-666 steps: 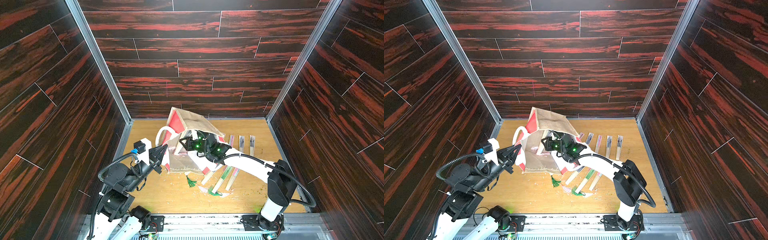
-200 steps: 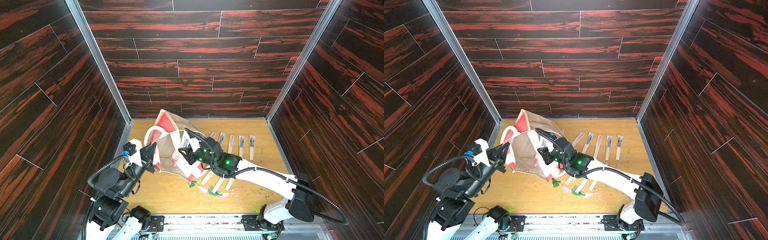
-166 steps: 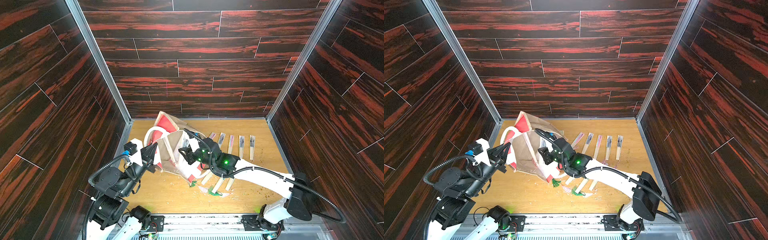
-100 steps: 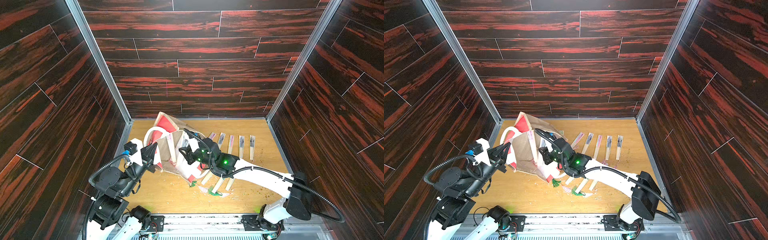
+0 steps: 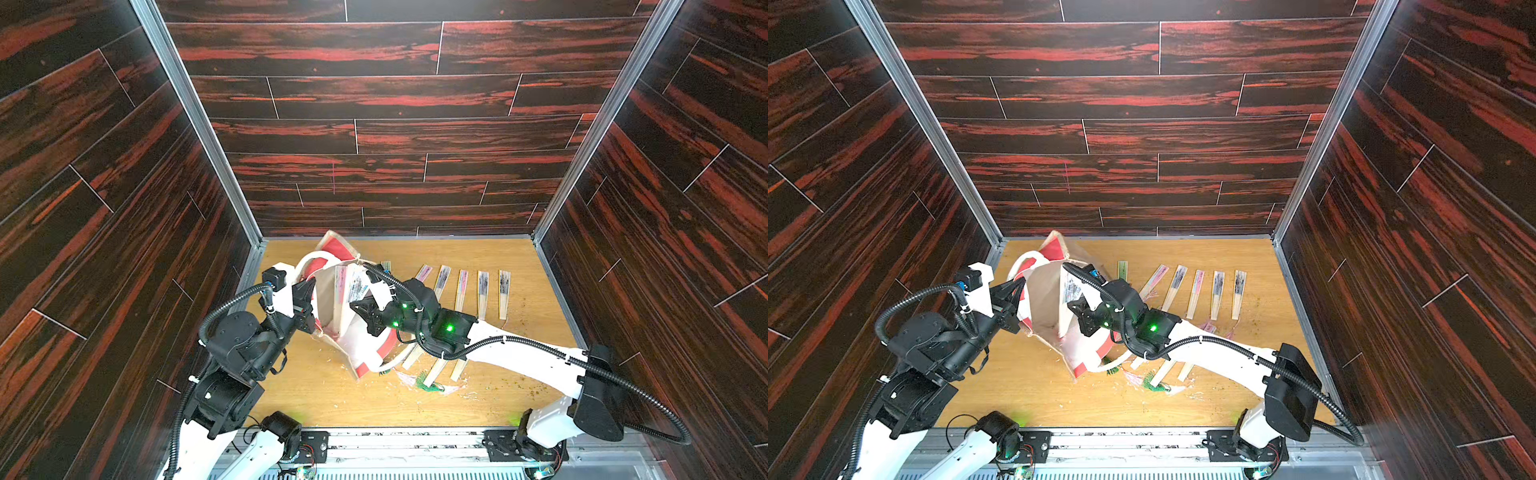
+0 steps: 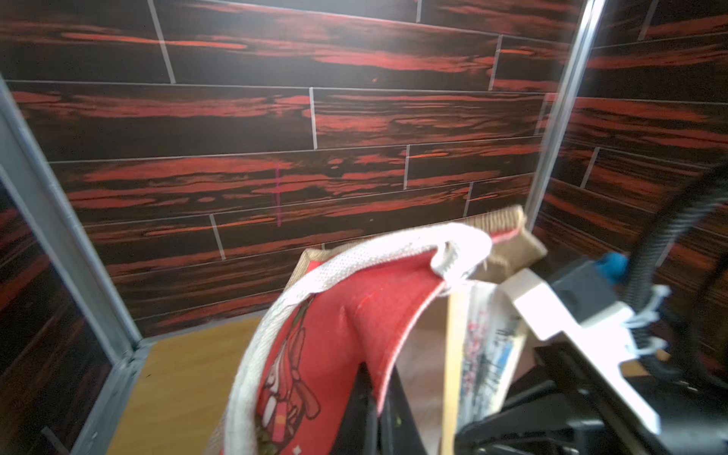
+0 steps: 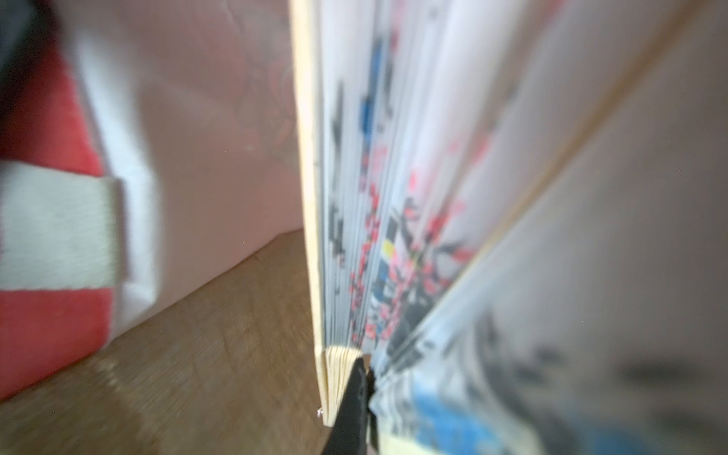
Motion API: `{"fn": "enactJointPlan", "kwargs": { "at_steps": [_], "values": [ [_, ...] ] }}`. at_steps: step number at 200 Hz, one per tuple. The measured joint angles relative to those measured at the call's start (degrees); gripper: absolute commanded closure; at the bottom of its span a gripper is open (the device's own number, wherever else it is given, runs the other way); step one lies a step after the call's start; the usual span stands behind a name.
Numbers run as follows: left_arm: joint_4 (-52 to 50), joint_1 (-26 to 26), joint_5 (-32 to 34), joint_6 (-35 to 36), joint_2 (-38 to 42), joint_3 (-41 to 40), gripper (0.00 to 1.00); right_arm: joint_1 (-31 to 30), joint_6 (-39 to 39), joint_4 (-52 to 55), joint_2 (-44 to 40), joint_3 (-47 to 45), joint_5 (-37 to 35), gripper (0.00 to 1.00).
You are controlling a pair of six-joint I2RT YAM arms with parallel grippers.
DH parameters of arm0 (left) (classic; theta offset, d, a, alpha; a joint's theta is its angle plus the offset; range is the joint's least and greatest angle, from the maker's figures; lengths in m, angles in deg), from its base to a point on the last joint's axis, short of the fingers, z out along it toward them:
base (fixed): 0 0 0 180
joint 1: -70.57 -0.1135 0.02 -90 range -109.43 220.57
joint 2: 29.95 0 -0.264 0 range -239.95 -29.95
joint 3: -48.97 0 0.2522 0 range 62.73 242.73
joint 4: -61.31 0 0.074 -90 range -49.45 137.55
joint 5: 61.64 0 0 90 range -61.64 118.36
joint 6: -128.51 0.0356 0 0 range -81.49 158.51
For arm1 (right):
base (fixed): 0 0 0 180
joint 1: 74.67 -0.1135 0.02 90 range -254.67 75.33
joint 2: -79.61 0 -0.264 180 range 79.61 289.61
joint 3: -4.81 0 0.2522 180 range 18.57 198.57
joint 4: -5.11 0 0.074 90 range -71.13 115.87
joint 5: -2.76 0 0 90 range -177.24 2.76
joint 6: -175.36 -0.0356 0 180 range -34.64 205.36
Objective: Take out the folding fans from the tote bags
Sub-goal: Pick up the folding fan from the canvas bag, then place the folding fan at the center of the board.
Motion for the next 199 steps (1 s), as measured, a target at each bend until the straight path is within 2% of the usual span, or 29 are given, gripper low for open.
{"fn": "enactJointPlan", "kwargs": {
  "at_steps": [57,110,154,199],
  "values": [
    [-2.1,0.0,10.8,-0.2,-1.6,1.7,1.0,0.0,-0.2,1.5,-2.1,0.9,-0.1,0.94],
    [-8.3,0.0,22.9,0.4,-6.2,8.0,1.0,0.6,-3.2,8.6,-7.9,7.2,-5.6,0.96],
    [-11.5,0.0,28.9,0.8,-5.9,9.5,1.0,7.1,-9.5,15.8,-10.2,11.3,-7.7,0.98],
    [-13.1,0.0,31.1,1.0,-3.8,9.7,1.0,14.4,-16.4,22.1,-9.2,11.0,-4.7,0.99]
  ]
}}
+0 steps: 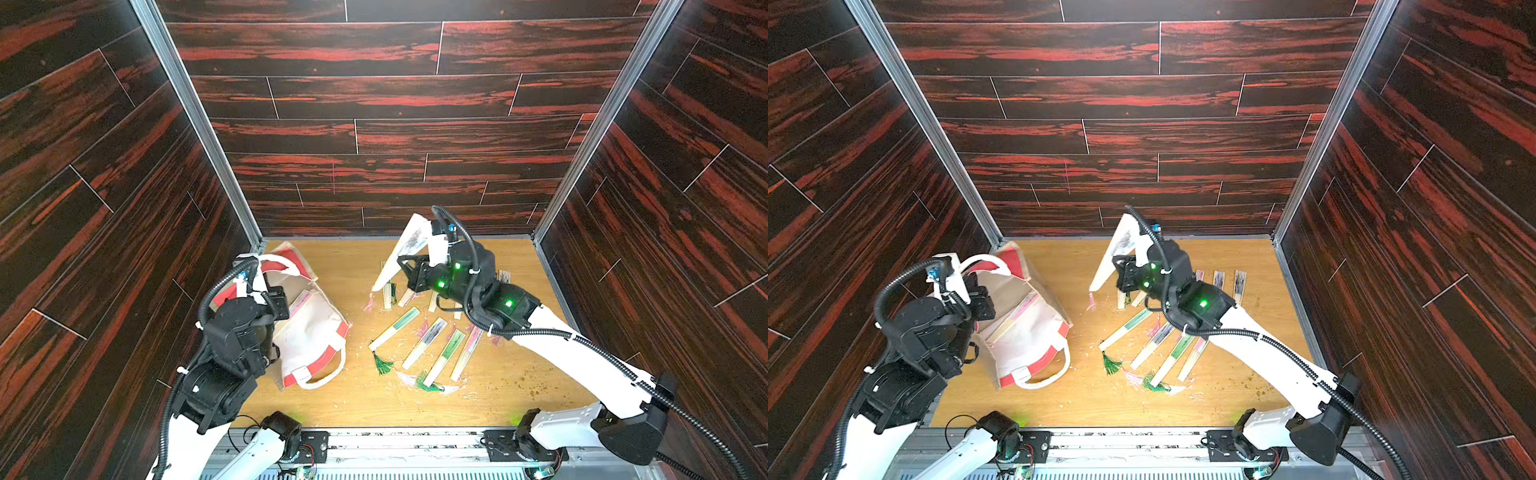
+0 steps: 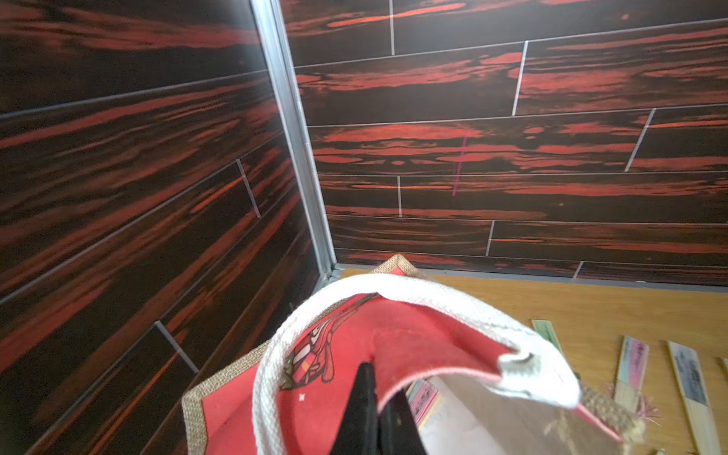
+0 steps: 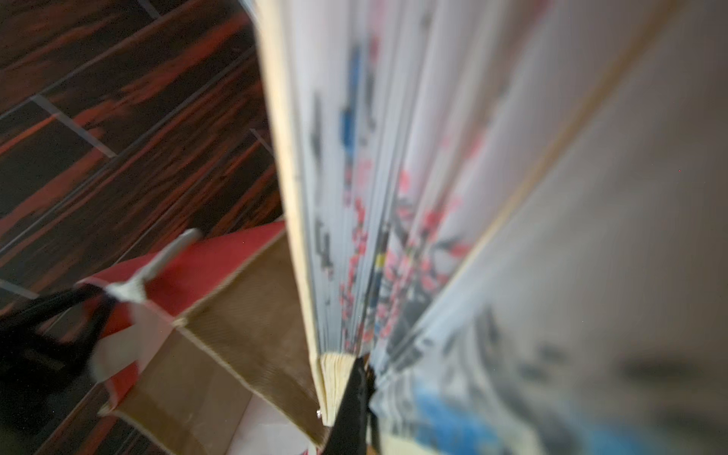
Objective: Take out the folding fans from the tote bags
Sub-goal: Place the folding fan at the center of the board.
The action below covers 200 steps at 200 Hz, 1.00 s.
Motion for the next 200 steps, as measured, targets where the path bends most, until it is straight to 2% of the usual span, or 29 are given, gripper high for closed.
{"fn": "enactJointPlan", "kwargs": {
  "at_steps": [22,101,166,200],
  "values": [
    [0.1,0.0,-0.3,0.0,1.0,0.0,1.0,1.4,-2.1,2.3,4.7,2.3,2.3,1.0],
    [0.0,0.0,-0.7,0.4,1.4,0.1,1.0,1.7,-5.8,8.9,30.7,13.2,12.8,1.0],
    [0.0,0.0,-1.6,0.4,1.7,0.1,1.0,1.8,-8.8,9.7,43.8,20.7,19.1,1.0],
    [0.0,0.0,-2.0,0.4,1.7,0.1,1.0,1.8,-9.6,12.1,50.6,26.3,19.6,1.0]
  ]
}}
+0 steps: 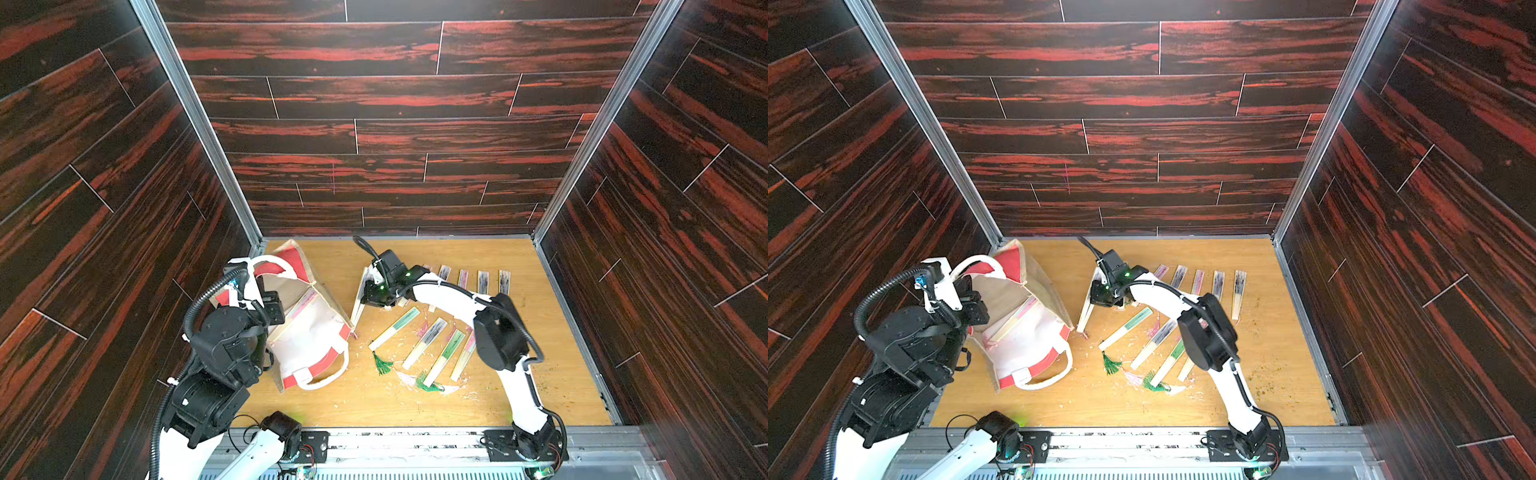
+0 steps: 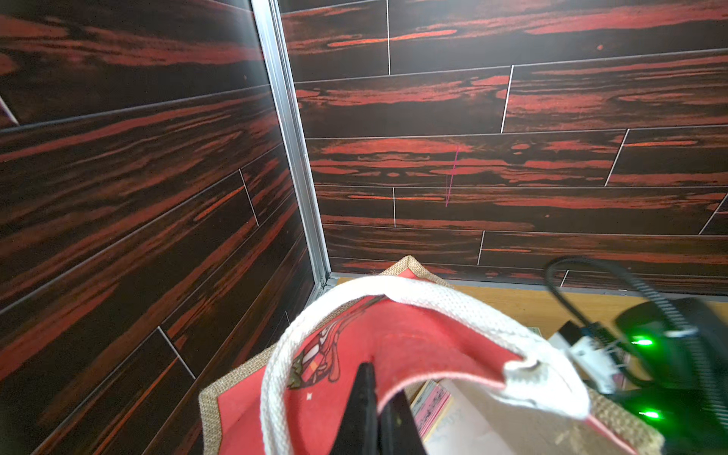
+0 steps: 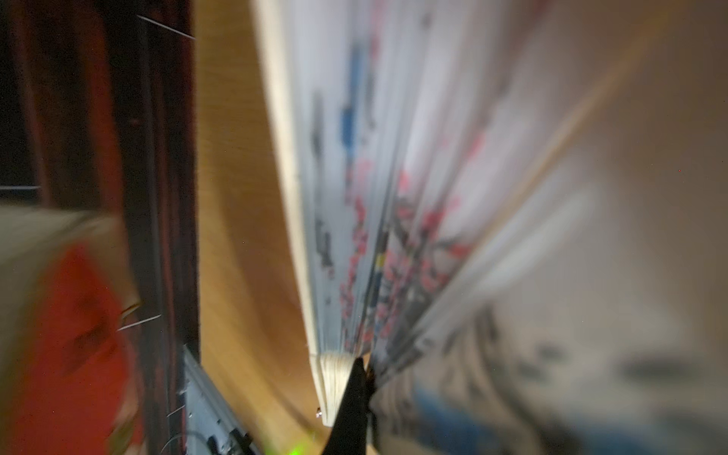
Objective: Take out the folding fans from the tote bags
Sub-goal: Place the folding fan at the center of the board.
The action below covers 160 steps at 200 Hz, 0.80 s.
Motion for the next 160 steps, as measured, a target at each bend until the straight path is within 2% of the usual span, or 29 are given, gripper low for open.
{"fn": "enactJointPlan", "kwargs": {
  "at_steps": [38,80,101,160],
  "values": [
    [0.0,0.0,-0.4,0.0,0.0,0.0,1.0,0.2,0.1,4.1,6.1,6.3,-1.0,0.96],
    [-0.1,0.0,-0.7,0.0,-0.1,0.0,1.0,1.3,0.2,7.7,8.3,9.6,-2.4,0.75],
    [-0.2,0.0,-0.7,0.0,-0.1,0.0,1.0,2.0,0.7,8.8,8.6,11.1,-3.1,0.7],
    [-0.2,0.0,-1.0,0.0,-0.1,0.0,1.0,2.7,2.7,9.9,8.7,13.3,-3.5,0.72]
  ]
}}
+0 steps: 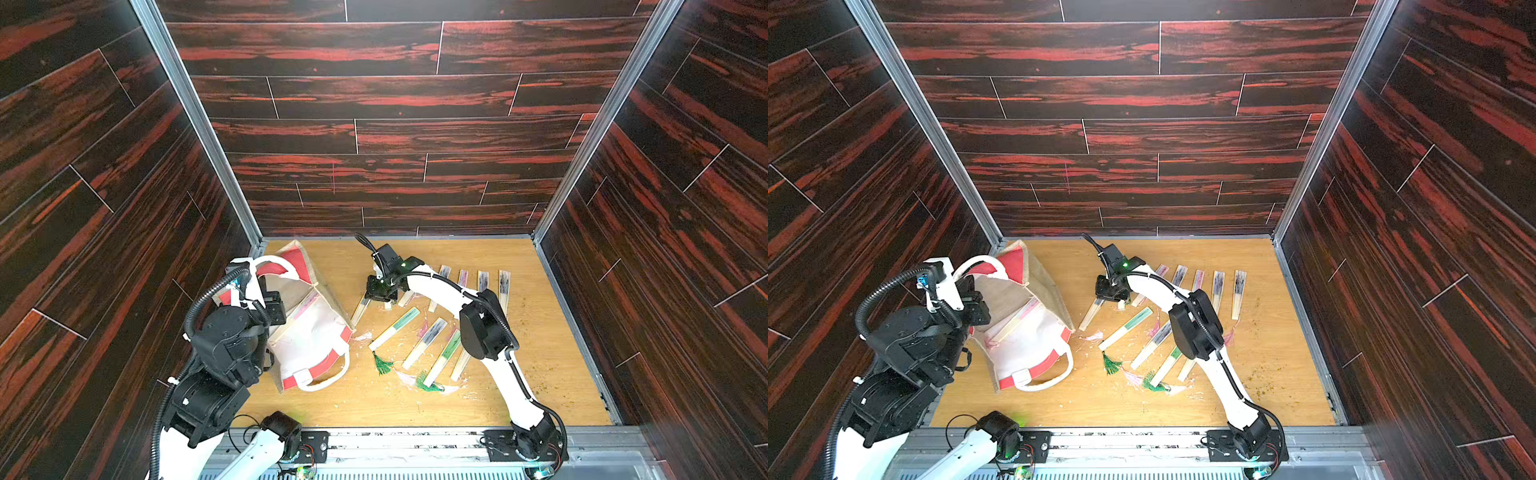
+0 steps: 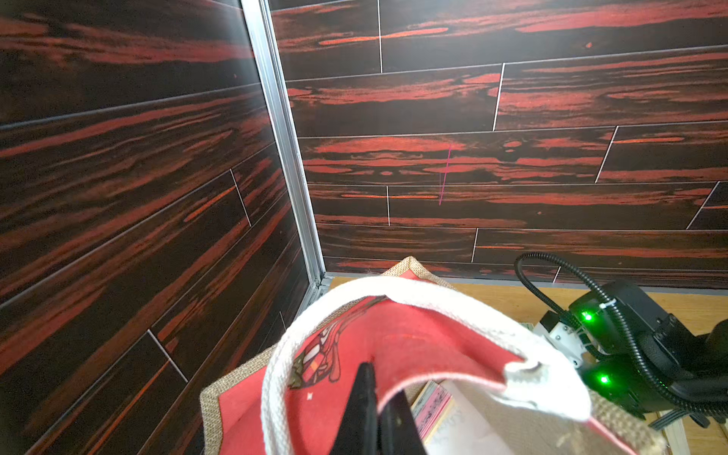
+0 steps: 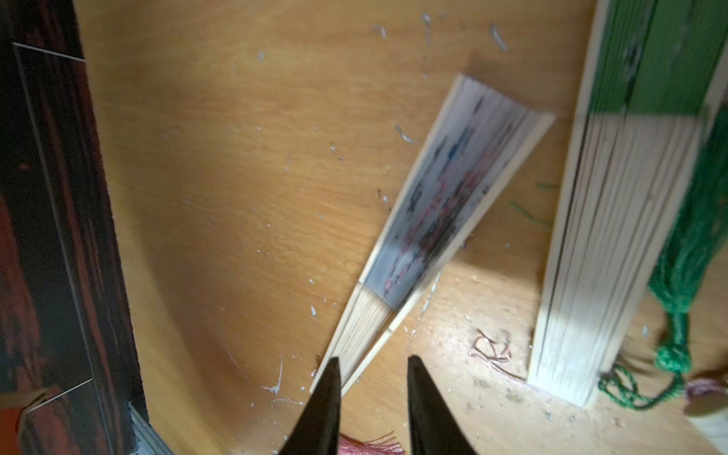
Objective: Take out the folding fans from the tote bags
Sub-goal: Place the folding fan at the center of the board.
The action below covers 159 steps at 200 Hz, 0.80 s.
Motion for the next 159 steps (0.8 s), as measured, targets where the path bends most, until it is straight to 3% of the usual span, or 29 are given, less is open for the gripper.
{"fn": "enactJointPlan", "kwargs": {
  "at_steps": [58,159],
  "values": [
    [0.0,0.0,-0.4,0.0,0.0,0.0,1.0,-0.2,2.1,-5.0,0.0,-4.7,2.7,0.76],
    [0.0,0.0,-1.5,0.0,0.0,0.0,1.0,-0.2,2.5,-5.0,1.9,0.4,2.5,0.8]
  ]
}}
